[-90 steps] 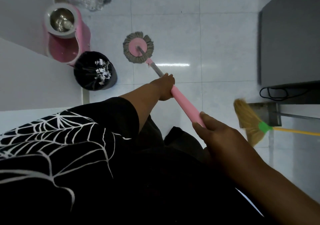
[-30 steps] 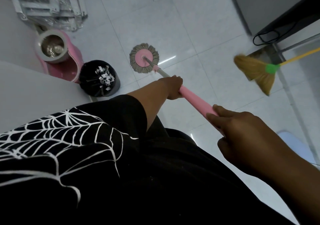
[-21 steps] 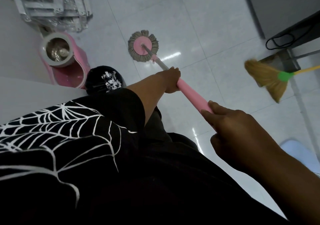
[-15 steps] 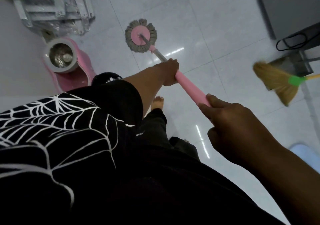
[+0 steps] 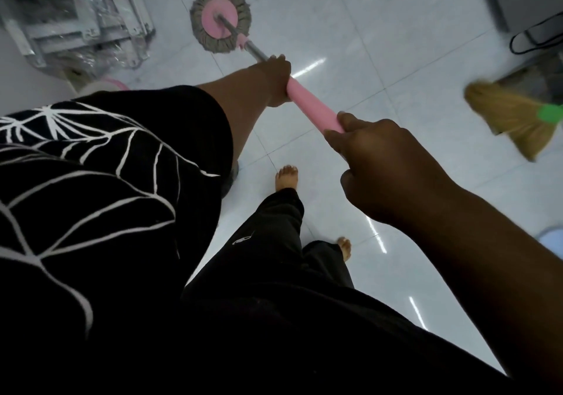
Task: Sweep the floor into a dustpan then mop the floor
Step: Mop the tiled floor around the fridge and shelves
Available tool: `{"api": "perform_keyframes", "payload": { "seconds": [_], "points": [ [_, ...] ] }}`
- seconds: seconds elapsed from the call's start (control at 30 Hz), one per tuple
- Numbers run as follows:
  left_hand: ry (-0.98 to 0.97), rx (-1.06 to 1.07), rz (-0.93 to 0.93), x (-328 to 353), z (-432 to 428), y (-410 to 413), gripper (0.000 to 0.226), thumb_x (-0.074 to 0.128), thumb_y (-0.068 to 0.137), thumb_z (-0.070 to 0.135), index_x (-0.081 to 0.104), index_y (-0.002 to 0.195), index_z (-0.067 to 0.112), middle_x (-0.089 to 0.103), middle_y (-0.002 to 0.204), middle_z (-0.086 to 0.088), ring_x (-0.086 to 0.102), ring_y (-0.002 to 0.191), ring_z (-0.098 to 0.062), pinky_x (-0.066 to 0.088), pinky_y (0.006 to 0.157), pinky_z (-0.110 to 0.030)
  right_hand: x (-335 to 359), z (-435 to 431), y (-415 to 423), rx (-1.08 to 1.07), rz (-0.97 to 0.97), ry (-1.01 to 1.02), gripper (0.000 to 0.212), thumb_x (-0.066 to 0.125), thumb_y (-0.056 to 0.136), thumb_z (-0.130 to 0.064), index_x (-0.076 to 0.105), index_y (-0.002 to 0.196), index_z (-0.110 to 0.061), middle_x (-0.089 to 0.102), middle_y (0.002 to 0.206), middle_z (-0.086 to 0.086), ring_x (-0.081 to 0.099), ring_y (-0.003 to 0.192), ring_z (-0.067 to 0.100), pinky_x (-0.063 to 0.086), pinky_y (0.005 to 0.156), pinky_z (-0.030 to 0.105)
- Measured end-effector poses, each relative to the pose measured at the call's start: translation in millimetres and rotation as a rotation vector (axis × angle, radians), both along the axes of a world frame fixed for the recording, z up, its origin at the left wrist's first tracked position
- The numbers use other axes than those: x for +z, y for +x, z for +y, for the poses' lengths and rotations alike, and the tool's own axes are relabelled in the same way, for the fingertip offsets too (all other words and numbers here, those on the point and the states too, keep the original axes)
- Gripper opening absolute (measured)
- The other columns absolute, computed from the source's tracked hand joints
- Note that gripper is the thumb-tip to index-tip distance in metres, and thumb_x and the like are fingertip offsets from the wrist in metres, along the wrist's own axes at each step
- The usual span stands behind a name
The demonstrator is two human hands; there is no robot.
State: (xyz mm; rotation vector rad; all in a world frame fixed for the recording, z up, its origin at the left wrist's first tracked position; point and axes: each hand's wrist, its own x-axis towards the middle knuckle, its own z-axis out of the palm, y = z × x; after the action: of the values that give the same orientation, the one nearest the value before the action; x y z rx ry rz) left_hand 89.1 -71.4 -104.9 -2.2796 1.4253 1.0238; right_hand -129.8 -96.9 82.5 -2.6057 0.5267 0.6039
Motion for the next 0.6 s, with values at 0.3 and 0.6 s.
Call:
{"api": "perform_keyframes", "payload": {
  "seconds": [0.3, 0.6],
  "points": [
    [-0.012, -0.017, 0.029, 12, 16, -90, 0.049, 0.059, 0.093, 0.027, 0.044, 0.128, -0.002, 0.046, 0.13, -0.018, 0.051, 0.117, -0.031, 0.048, 0.094, -0.045, 20, 25, -86, -0.012, 0.063, 0.011, 0.049, 0.053, 0.084, -0.007, 0.052, 0.133, -0.012, 0.048, 0.14, 0.011, 0.062, 0.098, 0.03, 0.049, 0.084, 0.03],
    [-0.055, -0.107, 0.088, 36, 41, -262, 0.051, 0.059, 0.092, 0.037, 0.047, 0.128, 0.004, 0.047, 0.129, -0.013, 0.049, 0.12, -0.027, 0.046, 0.097, -0.043, 55, 64, -250, -0.06, 0.2, -0.029, 0.05, 0.055, 0.075, -0.006, 0.058, 0.124, -0.016, 0.055, 0.129, 0.007, 0.058, 0.072, 0.025, 0.039, 0.058, 0.025]
  ]
}}
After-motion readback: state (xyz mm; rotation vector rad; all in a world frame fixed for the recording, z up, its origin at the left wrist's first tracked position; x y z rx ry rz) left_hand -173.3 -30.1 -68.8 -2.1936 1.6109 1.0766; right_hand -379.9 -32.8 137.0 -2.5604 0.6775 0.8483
